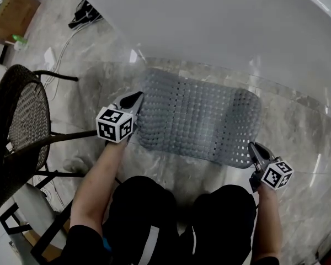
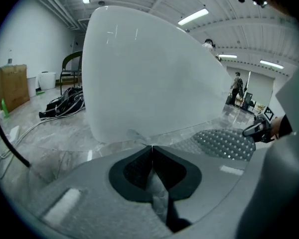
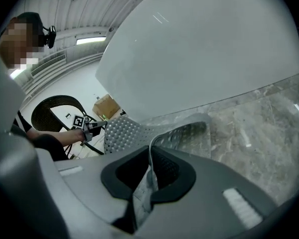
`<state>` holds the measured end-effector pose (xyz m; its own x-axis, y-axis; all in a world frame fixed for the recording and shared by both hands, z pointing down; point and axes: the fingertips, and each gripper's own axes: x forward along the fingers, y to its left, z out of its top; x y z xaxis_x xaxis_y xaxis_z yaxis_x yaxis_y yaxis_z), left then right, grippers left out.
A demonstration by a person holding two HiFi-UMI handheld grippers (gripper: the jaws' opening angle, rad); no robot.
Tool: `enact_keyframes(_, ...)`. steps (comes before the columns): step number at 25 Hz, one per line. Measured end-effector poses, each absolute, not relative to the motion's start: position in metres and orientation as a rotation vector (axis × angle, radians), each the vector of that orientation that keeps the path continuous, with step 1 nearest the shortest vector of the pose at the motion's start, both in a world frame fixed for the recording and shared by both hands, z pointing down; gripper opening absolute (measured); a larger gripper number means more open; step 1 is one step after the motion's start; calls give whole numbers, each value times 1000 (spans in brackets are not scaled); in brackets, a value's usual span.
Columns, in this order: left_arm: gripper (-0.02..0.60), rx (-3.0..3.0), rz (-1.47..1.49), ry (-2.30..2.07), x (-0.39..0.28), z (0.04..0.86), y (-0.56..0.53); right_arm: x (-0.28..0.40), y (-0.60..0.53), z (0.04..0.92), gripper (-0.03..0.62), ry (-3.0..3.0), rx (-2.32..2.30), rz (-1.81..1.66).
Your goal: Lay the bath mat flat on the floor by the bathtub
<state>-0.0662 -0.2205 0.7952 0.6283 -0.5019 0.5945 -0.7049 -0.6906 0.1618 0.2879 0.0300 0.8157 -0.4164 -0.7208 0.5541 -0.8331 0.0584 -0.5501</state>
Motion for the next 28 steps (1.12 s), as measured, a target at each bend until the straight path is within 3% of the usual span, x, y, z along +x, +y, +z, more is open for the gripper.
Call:
enact_keyframes(8,18,2398,1001,-1066,-99,827,-231,309,49,868,23,-1997,1642,1455)
enact_keyframes(18,15,2286,1036,-1093,-117,867,-244,342,67,900,25,-1818,1741,1608)
enact_keyframes(28,17,2287,1180,-872,-116,922,-136,334,76,927,32,-1723,1561,1451)
